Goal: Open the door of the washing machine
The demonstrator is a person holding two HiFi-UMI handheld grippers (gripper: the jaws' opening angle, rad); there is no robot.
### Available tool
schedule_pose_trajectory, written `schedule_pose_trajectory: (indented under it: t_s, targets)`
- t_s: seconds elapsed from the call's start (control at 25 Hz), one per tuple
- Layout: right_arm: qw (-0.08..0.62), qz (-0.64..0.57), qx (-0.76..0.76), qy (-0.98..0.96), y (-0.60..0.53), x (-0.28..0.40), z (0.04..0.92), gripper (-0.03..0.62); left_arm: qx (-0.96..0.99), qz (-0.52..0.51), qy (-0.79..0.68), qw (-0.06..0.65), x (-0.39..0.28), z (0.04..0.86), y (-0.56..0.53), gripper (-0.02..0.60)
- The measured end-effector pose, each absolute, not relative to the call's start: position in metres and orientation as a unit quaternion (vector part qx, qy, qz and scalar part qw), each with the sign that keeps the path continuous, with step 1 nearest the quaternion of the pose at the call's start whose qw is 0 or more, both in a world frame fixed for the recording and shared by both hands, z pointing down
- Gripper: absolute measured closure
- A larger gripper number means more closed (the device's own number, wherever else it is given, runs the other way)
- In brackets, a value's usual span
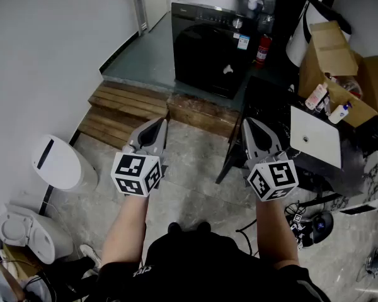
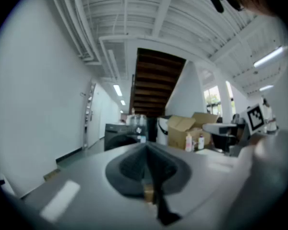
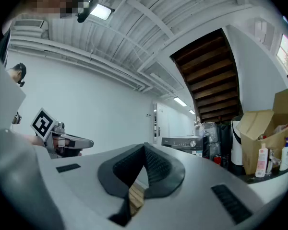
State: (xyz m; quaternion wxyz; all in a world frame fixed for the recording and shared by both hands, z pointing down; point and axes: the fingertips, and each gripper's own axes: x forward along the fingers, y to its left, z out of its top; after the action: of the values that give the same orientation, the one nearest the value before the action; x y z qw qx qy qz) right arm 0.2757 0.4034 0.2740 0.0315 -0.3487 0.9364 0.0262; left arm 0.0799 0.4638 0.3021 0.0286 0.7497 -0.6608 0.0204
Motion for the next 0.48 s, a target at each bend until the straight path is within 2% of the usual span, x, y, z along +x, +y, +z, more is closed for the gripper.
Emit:
schedule_pose_trajectory:
  t_s: [0.48]
  targets:
    - [0.034, 0.011, -0.334, 0.942, 0.403, 0.304, 0.283, 0.603, 0.757, 0.008, -0.653, 0.033, 0.108, 0.300, 0.454, 0.574]
